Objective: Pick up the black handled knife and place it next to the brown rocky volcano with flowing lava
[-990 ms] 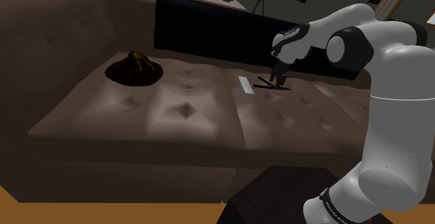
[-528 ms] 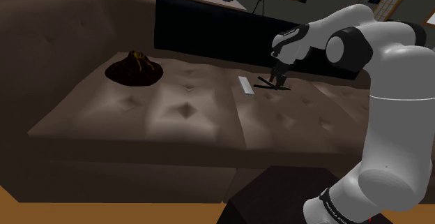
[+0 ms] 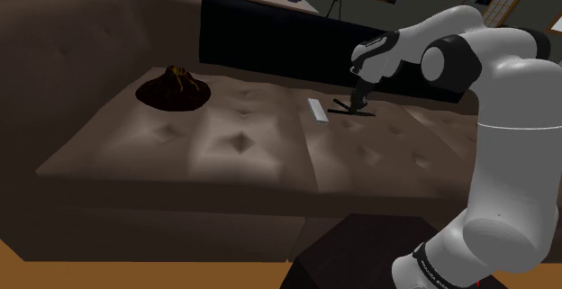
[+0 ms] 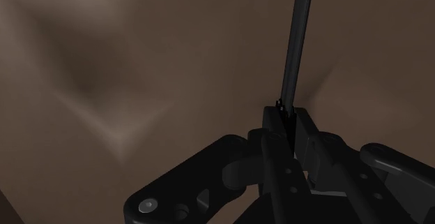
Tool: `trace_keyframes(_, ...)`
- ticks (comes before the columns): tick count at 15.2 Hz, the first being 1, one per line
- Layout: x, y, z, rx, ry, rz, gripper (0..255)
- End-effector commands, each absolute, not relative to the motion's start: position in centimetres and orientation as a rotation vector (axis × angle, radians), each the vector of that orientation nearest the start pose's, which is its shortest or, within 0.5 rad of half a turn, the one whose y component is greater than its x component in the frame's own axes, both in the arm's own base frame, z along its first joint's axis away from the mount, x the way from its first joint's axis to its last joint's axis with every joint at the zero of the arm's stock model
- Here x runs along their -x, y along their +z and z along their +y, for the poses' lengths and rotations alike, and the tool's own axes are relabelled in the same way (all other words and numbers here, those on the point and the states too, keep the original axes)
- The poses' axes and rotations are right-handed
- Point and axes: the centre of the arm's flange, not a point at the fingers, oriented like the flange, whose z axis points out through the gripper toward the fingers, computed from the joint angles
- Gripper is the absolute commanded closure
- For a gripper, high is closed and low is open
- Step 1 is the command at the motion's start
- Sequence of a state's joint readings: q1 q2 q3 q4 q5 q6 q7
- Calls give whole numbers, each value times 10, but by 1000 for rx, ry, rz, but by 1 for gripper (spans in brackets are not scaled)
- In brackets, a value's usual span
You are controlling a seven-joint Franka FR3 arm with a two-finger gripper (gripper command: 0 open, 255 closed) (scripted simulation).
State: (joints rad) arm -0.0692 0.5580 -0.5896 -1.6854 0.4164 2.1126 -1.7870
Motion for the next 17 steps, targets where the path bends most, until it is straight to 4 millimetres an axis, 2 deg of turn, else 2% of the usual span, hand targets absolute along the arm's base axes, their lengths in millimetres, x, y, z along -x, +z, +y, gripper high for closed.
trace_keyframes(1, -565, 316, -357, 2744, -67, -1453, 255)
trace_keyframes(2, -565, 316, -357, 2745, -67, -1453, 255)
trace_keyframes(17, -565, 395, -357, 2744, -67, -1453, 255)
